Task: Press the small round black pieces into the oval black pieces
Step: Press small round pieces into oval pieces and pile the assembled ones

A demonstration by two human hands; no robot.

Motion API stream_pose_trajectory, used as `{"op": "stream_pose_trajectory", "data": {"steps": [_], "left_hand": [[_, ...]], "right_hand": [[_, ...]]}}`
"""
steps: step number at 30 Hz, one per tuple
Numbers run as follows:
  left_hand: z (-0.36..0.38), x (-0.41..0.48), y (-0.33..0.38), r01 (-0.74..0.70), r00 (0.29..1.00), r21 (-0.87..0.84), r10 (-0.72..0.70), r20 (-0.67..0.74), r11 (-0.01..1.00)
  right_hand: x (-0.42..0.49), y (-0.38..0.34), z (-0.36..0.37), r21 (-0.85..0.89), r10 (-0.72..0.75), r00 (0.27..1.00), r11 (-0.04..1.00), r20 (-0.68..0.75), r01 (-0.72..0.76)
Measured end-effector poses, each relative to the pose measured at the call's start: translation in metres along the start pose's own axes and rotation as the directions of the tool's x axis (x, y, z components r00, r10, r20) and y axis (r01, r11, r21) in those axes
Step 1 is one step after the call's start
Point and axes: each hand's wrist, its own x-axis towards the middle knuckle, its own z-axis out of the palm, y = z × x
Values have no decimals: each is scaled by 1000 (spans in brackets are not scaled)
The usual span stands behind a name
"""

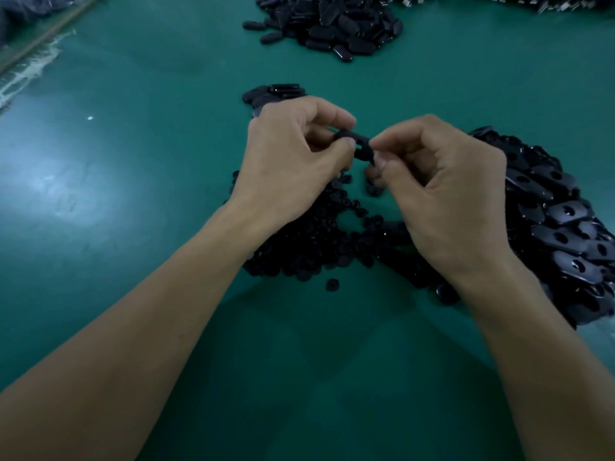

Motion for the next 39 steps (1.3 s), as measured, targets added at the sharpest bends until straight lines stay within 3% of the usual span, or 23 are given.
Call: {"op": "stream_pose_trajectory", "data": {"steps": [4, 8, 23, 31, 39], "left_hand": [[3, -3, 2, -13, 999, -30, 15, 49, 999], [6, -5, 3, -36, 998, -64, 39, 49, 997], [8, -6, 1, -53, 998, -83, 57, 39, 995], [9, -7, 2, -54, 998, -76, 57, 36, 996], [10, -7, 3, -74, 997, -80, 77, 27, 994]], "right_hand": [[1, -1, -2, 72, 54, 995, 996, -82, -49], [3, -4, -2, 29, 74, 991, 997, -111, -71], [4, -4, -1, 76, 191, 979, 980, -70, -186], [5, -3, -1, -10, 184, 977, 982, -111, -186], [3, -5, 2, 96, 200, 975, 977, -93, -191]]}}
